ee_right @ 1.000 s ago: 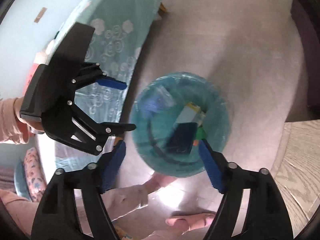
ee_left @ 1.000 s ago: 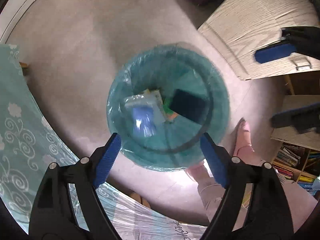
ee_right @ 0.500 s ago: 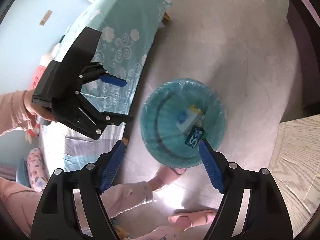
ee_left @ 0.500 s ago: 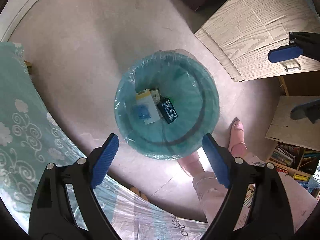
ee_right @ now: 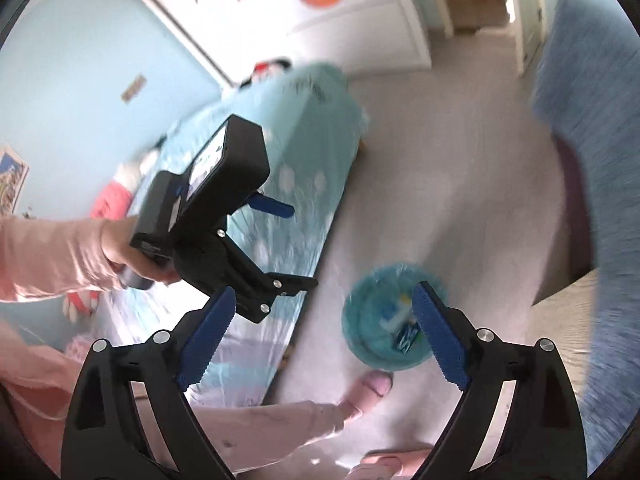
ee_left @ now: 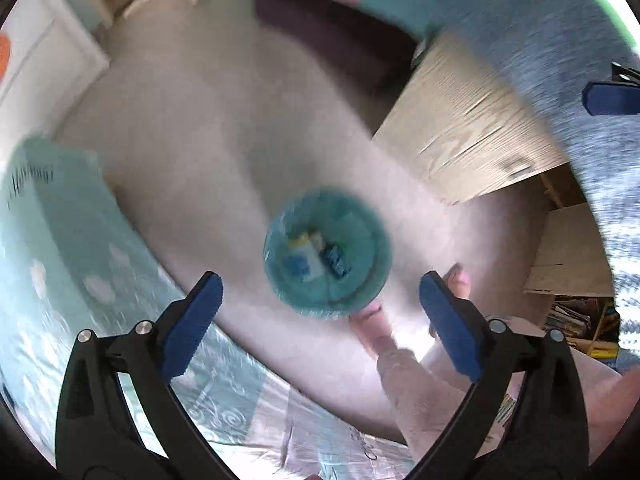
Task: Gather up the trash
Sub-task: 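Move both open grippers back over the bed toward the white stick and red box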
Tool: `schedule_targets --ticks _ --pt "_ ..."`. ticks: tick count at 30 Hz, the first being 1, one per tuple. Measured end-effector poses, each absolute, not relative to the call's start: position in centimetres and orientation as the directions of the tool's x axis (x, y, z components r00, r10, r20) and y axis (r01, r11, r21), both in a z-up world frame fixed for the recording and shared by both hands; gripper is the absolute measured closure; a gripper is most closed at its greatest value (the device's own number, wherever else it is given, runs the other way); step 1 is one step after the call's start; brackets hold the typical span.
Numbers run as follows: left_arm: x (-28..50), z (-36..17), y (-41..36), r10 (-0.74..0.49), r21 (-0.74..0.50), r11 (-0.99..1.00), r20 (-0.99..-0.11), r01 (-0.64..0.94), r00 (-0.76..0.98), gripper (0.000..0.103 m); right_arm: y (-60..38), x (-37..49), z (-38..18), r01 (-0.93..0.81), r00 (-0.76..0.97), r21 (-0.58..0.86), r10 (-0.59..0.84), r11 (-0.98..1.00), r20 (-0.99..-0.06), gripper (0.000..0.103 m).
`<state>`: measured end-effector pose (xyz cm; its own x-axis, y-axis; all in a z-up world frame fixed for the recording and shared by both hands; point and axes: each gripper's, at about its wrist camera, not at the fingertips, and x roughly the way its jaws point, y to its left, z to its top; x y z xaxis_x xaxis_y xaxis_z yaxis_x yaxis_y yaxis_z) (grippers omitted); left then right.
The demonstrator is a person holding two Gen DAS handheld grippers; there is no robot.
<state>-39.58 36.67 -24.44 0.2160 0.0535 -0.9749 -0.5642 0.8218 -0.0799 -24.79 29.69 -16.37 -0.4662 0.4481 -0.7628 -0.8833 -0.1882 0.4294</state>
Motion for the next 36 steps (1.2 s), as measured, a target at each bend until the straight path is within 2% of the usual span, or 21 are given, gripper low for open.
schedule_targets --ticks 5,8,12,17,22,30,36 --pt "-35.0 -16.0 35.3 0.099 -0.070 0.879 -0.941 -0.472 0.324 0.007 24.4 -20.6 -8.0 -0.925 -0.364 0.358 0.566 -0.128 -0.739 0.013" --pt "-32.0 -11.6 33.5 0.098 -0.066 0.922 -0.914 -0.382 0.395 0.007 19.5 -16.6 -3.7 -0.952 -0.239 0.305 0.634 -0.005 -0.735 0.012" --pt "-26.5 -7.2 29.3 0.055 -0.054 0.975 -0.882 -0.216 0.468 0.007 13.2 -12.0 -0.6 -0.963 -0.099 0.243 0.685 0.116 -0.722 0.012" --pt "-18.7 -5.2 23.4 -0.016 -0.058 0.996 -0.872 -0.072 0.489 0.007 6.5 -6.6 1.2 -0.940 0.021 0.221 0.692 0.259 -0.722 0.012" --pt "-11.1 -3.6 17.3 -0.079 -0.060 0.997 -0.860 0.054 0.504 0.007 -0.1 -2.5 2.2 -0.932 0.105 0.165 0.678 0.322 -0.727 0.012" --pt "-0.6 -3.5 8.6 -0.136 -0.027 0.975 -0.860 0.222 0.492 0.007 -11.6 5.0 0.9 -0.863 0.234 0.123 0.603 0.490 -0.763 0.012" --pt "5.0 -4.1 4.7 -0.144 0.005 0.954 -0.869 0.300 0.473 0.007 -18.1 8.5 -0.4 -0.817 0.290 0.090 0.540 0.570 -0.790 0.012"
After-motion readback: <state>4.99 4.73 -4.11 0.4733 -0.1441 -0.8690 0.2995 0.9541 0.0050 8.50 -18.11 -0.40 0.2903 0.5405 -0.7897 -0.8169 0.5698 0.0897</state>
